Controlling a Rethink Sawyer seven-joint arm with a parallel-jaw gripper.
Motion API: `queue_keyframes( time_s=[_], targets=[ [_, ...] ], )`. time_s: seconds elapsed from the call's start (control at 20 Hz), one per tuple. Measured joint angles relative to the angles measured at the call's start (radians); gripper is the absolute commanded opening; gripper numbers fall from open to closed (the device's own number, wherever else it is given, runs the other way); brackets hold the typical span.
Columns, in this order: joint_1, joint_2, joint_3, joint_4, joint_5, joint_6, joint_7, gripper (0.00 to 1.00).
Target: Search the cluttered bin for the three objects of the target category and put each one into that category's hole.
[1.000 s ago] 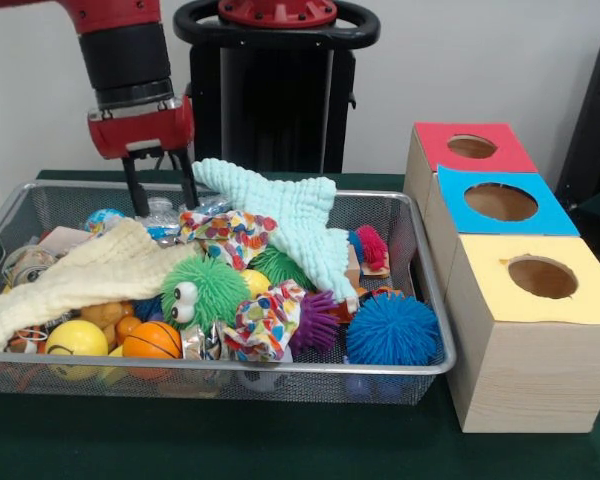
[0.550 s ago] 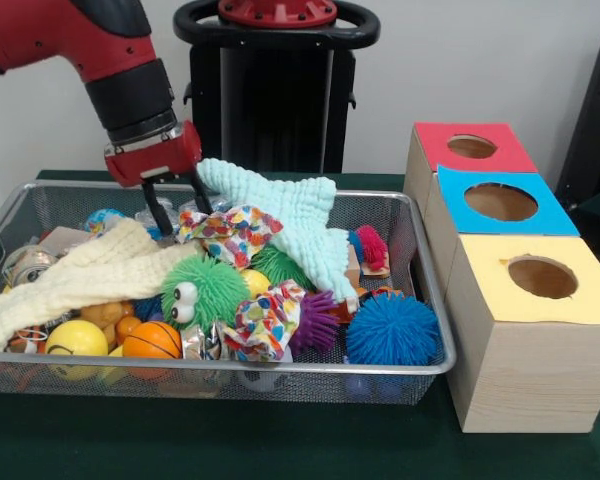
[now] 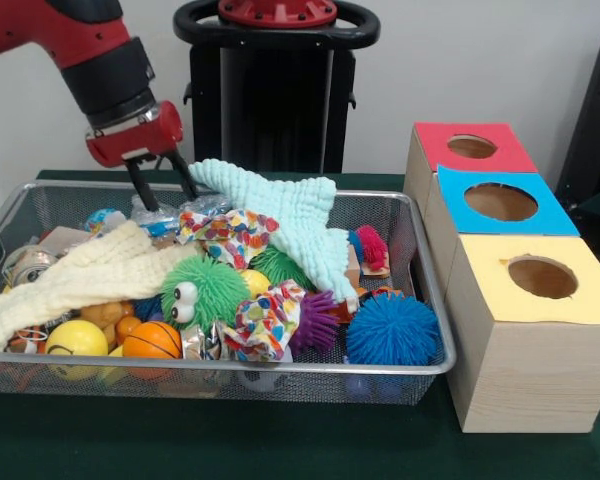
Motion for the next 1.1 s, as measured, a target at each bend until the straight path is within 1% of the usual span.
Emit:
queue_keyframes(
  time_s=[0.15,0.25,0.5,0.65,1.1],
  targets=[
    [-0.023,-0.031,0.045,0.000,0.036,0.043,0.000,1.00],
    [-0.042,-0.053,0.092,0.000,0.063,0.061,0.000,1.00],
    [-0.058,-0.074,0.176,0.000,0.089,0.061,0.000,1.00],
    [-0.058,-0.079,0.215,-0.002,0.092,0.061,0.000,1.00],
    [-0.063,-0.075,0.276,-0.003,0.091,0.061,0.000,1.00]
  ],
)
